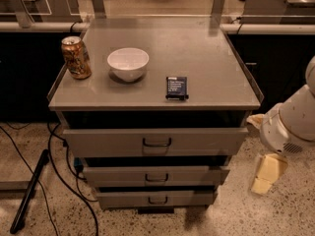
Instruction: Open top drawer
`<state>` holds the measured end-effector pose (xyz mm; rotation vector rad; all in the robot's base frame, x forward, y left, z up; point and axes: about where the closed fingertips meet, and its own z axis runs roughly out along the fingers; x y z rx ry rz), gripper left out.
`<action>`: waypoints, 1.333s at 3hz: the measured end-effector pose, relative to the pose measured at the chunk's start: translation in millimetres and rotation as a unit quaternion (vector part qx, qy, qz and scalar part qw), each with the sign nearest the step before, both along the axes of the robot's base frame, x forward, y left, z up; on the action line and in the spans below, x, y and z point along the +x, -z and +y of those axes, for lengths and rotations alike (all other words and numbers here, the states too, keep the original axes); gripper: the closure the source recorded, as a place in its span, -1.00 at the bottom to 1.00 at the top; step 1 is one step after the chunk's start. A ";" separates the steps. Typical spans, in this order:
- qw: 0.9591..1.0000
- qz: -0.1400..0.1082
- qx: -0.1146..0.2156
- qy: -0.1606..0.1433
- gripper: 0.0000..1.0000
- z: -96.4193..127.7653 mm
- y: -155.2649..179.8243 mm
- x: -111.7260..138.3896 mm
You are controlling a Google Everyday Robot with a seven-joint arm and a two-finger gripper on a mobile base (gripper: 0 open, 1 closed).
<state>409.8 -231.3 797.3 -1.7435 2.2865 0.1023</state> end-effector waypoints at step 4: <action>0.992 -0.054 0.081 -0.076 -1.00 17.0 53.1 14.5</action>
Offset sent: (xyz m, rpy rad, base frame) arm 0.0106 0.0117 -0.0539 0.1444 -0.1132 0.1433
